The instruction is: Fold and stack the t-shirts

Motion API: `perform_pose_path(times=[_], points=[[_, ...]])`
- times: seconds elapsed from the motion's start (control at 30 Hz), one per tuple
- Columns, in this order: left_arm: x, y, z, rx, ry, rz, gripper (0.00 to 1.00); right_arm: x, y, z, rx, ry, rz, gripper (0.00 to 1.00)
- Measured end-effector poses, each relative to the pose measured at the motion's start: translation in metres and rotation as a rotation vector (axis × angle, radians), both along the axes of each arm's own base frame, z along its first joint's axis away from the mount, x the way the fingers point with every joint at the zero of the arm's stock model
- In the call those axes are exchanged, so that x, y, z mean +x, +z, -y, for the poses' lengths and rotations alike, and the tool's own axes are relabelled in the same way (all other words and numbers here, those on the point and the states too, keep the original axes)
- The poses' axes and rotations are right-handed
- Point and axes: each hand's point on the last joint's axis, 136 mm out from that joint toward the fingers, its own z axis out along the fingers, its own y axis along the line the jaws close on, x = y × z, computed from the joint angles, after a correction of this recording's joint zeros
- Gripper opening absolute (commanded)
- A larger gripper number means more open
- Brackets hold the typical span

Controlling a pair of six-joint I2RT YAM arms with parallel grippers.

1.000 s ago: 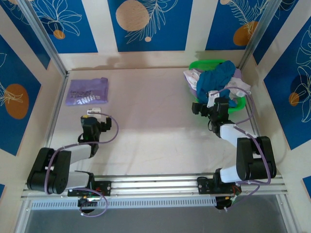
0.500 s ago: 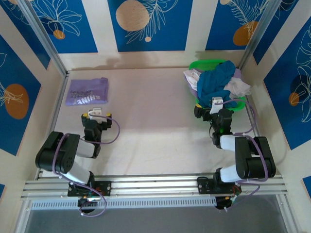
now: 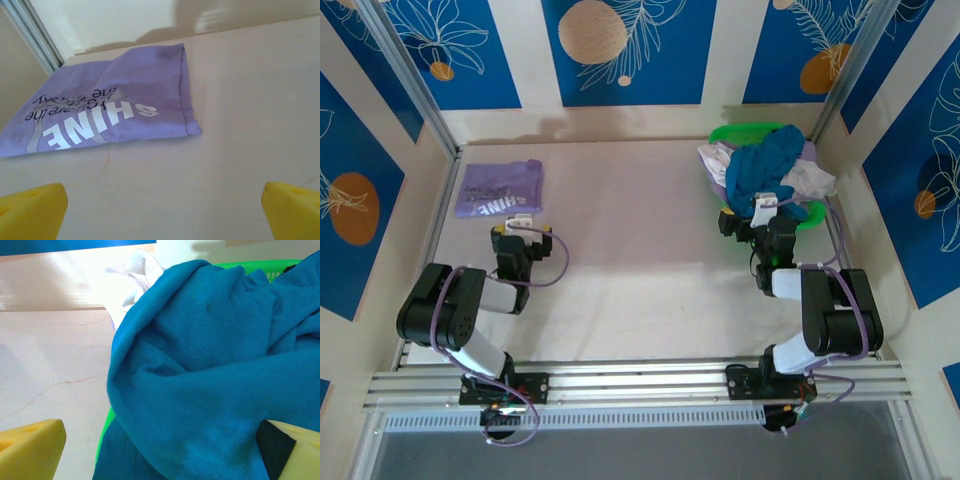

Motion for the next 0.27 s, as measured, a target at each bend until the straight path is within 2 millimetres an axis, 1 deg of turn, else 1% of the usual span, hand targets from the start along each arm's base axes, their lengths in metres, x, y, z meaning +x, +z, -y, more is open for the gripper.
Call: perform_pose_path(times=[0.17,0.27], points=[[-0.0050,-0.0051,-0.0008,0.002,0.000,-0.011,0.99,0.0002,-0.0003,-0.0003,0.000,0.001,-0.002,0.99],[-0.0051,-0.0049,-0.0009,0.002,0.000,-0.010,0.99,0.0002,-0.0002,-0.0003,0.000,0.001,-0.002,0.99]])
